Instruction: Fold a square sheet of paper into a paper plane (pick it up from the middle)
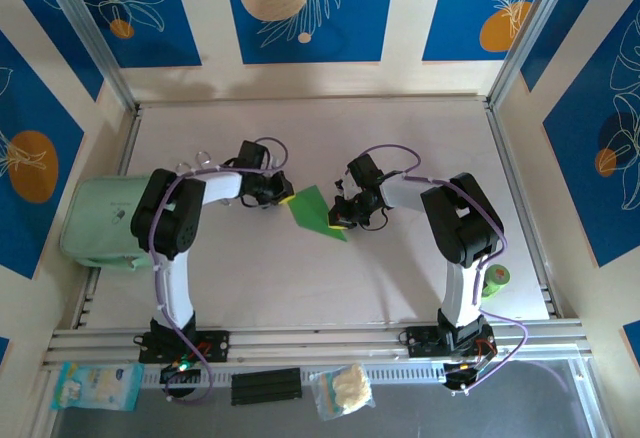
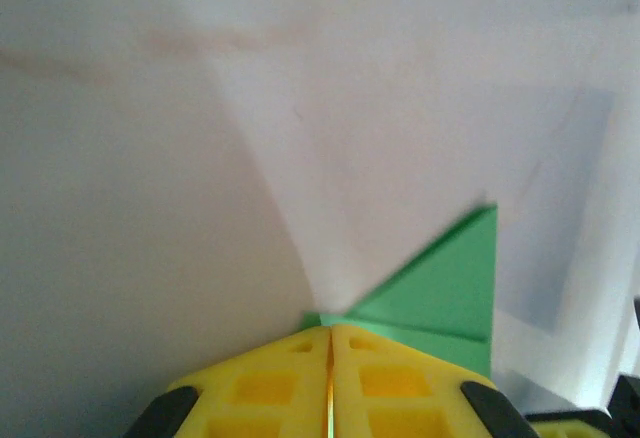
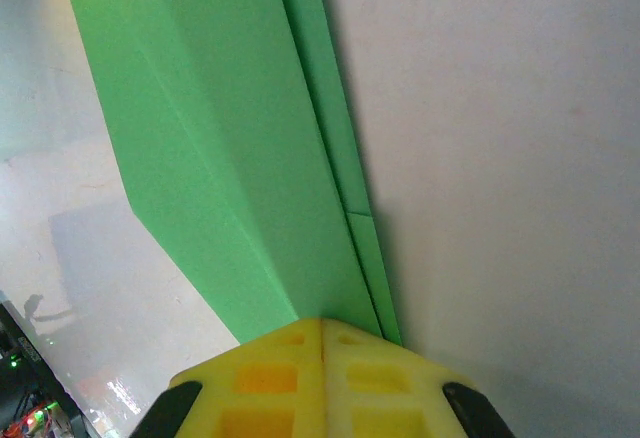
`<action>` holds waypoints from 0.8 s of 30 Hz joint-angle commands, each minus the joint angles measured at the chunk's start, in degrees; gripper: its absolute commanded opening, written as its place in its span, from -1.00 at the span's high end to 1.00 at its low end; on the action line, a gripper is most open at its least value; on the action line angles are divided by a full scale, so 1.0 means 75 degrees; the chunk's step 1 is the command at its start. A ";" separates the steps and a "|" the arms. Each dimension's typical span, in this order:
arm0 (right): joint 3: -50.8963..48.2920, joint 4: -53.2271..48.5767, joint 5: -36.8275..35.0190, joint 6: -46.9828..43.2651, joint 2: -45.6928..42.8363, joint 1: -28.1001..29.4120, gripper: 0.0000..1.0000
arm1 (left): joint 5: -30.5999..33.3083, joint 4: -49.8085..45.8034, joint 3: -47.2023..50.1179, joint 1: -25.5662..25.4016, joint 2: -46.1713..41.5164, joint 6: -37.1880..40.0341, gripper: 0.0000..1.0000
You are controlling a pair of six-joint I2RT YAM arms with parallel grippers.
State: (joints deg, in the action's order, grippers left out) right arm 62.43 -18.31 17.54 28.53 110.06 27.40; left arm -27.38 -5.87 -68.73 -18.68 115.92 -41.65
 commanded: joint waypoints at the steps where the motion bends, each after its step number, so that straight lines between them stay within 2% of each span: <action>1: -0.0450 -0.1154 -0.0944 0.0027 0.0378 -0.0092 0.98 | 0.1039 -0.0532 -0.0342 0.0456 0.0049 0.0520 0.77; 6: -0.0450 -0.1043 -0.0792 0.0100 0.0384 -0.0102 0.98 | 0.0833 -0.0503 -0.0316 0.0367 -0.0468 0.0324 0.77; 13: -0.0439 -0.0957 -0.0641 0.0244 0.0384 -0.0099 0.98 | 0.0658 0.0413 0.0530 -0.0460 -0.1239 -0.0530 0.77; 18: -0.0321 -0.0905 -0.0337 0.0412 0.0386 -0.0102 0.98 | 0.0817 0.0514 0.0647 -0.1186 -0.1036 -0.0788 0.77; 24: -0.0250 -0.0750 0.0070 0.0590 0.0292 -0.0120 0.97 | 0.0720 0.0652 0.0539 -0.1374 -0.0494 -0.0904 0.78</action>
State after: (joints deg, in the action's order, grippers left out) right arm 62.17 -18.39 19.53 31.75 110.06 26.85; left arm -22.00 -1.50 -64.69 -29.41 109.82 -47.37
